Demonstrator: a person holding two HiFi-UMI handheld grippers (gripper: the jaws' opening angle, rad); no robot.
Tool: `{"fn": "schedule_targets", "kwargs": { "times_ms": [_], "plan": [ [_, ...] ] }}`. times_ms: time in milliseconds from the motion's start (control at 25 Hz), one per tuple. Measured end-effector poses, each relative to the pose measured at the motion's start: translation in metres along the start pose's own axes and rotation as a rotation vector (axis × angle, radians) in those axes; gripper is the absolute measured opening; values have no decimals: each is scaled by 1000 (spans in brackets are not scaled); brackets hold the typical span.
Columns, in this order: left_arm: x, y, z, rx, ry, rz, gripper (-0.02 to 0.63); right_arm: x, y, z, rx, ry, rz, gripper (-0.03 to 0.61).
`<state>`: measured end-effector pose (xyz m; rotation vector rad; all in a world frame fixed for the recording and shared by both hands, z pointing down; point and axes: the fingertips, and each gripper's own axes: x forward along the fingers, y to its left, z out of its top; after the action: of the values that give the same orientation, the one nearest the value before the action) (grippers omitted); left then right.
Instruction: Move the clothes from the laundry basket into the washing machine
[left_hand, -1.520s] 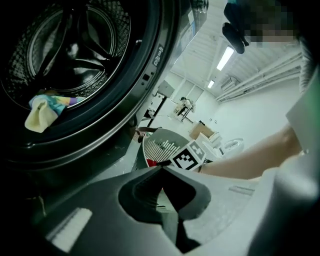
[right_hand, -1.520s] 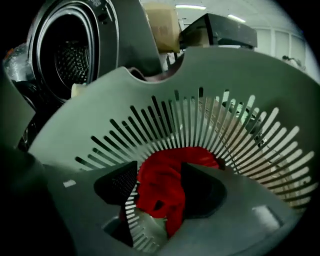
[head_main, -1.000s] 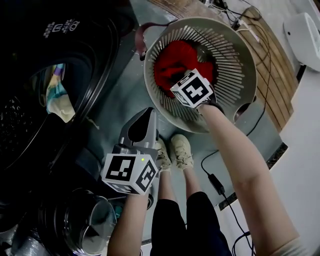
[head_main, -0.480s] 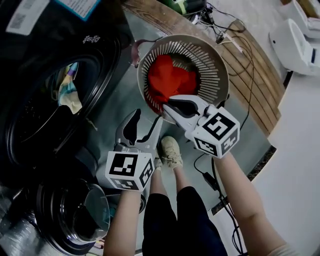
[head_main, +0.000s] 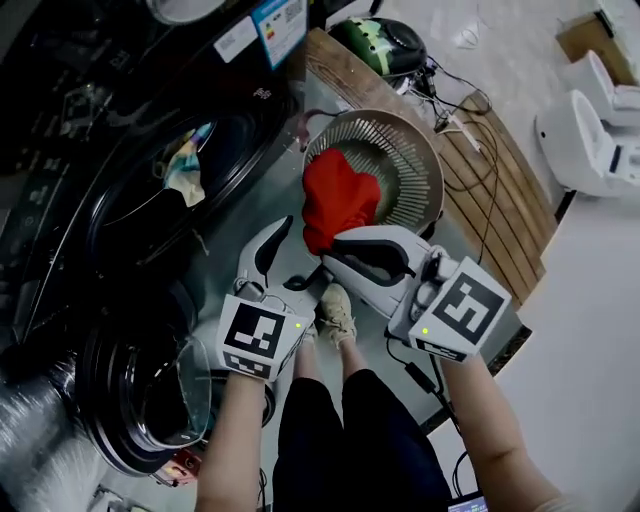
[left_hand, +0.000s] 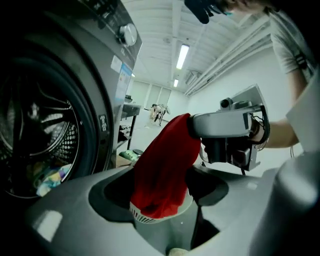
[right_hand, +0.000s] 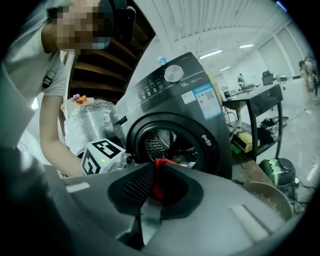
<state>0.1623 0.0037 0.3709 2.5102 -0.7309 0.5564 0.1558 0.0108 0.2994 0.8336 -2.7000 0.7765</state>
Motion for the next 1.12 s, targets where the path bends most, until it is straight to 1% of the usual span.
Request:
{"fn": "schedule_targets", "kwargs": {
  "times_ms": [160,200,280,360,400,480,520,560,600,640,680,720,760,800,880,960,1040,1120],
  "plan": [
    [-30,7,43,57,-129,48,306,8,36,32,-9,-42,110,51],
    [-36,8,49,71,-150,57,290,12,42,36,-11,-44,128,51],
    [-45,10,52,78,-169,72,214,20,49,40,-8,-48,161,51],
    [-51,17,44,48,-161,100,96,31,51,40,-11,-43,185,51],
    [-54,21,39,22,-153,118,65,36,52,39,-19,-38,187,52],
    [-62,32,30,-41,-142,165,52,45,50,33,-45,-28,158,59],
    [-67,38,26,-69,-146,191,51,48,48,30,-64,-23,127,79],
    [-71,44,24,-90,-154,214,49,50,44,28,-85,-16,92,121],
    [-76,50,23,-104,-160,235,49,52,40,25,-104,-4,59,192],
    [-82,56,21,-111,-163,256,49,54,36,20,-118,13,34,241],
    [-87,61,19,-117,-166,275,49,56,32,12,-128,38,17,265],
    [-94,67,18,-127,-175,292,49,59,27,1,-134,75,0,293],
    [-101,73,17,-144,-190,308,49,62,21,-14,-142,125,-21,379],
    [-108,78,17,-161,-208,322,49,67,15,-31,-152,185,-43,452],
    [-121,86,19,-178,-236,340,49,78,6,-66,-172,307,-78,530],
    [-131,90,23,-176,-252,348,49,92,-1,-90,-191,381,-114,578],
    [-139,93,26,-173,-261,358,49,108,-12,-100,-239,399,-180,578],
    [-146,98,24,-181,-266,372,49,121,-25,-101,-312,400,-250,577]
  ]
}}
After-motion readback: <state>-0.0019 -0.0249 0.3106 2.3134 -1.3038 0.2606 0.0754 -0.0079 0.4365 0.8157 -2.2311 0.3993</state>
